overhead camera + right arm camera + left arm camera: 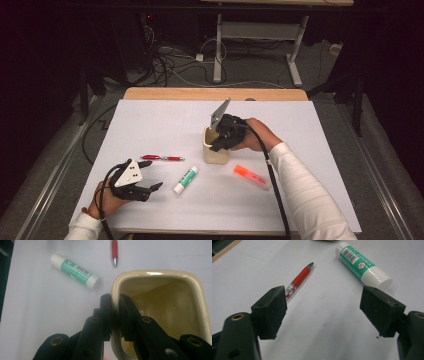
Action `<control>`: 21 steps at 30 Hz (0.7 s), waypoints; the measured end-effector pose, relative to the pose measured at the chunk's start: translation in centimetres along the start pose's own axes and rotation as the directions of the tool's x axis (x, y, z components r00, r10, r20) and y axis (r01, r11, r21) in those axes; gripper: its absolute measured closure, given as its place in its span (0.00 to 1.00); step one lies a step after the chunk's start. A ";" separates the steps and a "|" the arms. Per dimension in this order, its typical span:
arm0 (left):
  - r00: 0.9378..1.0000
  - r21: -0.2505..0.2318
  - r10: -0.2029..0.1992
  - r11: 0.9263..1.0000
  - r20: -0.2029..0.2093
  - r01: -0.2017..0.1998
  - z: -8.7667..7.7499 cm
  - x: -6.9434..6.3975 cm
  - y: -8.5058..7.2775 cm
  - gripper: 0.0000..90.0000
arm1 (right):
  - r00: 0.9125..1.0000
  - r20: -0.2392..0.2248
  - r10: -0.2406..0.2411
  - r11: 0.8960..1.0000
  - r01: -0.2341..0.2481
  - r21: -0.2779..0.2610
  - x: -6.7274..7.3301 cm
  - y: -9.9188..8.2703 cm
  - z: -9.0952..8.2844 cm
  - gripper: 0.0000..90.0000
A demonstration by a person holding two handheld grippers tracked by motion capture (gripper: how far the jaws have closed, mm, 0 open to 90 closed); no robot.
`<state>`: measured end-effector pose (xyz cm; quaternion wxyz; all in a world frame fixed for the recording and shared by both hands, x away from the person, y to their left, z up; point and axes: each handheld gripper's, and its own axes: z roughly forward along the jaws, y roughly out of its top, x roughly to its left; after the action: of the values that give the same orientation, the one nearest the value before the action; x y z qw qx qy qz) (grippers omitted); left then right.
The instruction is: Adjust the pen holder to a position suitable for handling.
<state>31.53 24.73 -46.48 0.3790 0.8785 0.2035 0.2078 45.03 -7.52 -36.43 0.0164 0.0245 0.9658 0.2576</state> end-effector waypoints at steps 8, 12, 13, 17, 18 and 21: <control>1.000 -0.004 -0.009 1.000 0.007 0.009 0.1 0.1 0.0 0.23 | 0.982 0.182 0.047 0.983 -0.013 -0.181 1.7 -1.0 -3.3 0.61; 1.000 -0.006 -0.014 1.000 0.004 0.014 0.0 0.3 -0.1 0.23 | 0.956 0.280 0.081 0.971 -0.012 -0.240 2.8 -2.2 -4.1 0.51; 1.000 -0.007 -0.016 1.000 0.001 0.016 0.0 0.3 -0.2 0.23 | 0.945 0.308 0.110 0.965 -0.027 -0.261 3.1 -2.6 -4.5 0.51; 1.000 -0.006 -0.016 1.000 -0.004 0.016 -0.1 0.3 -0.2 0.23 | 0.889 0.413 0.199 0.928 -0.036 -0.371 4.7 -5.0 -5.4 0.44; 1.000 -0.005 -0.015 1.000 -0.004 0.015 -0.1 0.3 -0.1 0.23 | 0.878 0.423 0.223 0.918 -0.043 -0.395 5.1 -5.6 -5.5 0.42; 1.000 0.002 -0.009 1.000 -0.008 0.009 0.0 0.2 -0.1 0.23 | 0.836 0.482 0.263 0.899 -0.031 -0.438 6.4 -7.4 -5.7 0.38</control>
<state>31.66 24.87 -46.52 0.3782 0.8772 0.2091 0.2094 38.09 -16.38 -35.31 0.2664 0.1664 0.8417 0.4391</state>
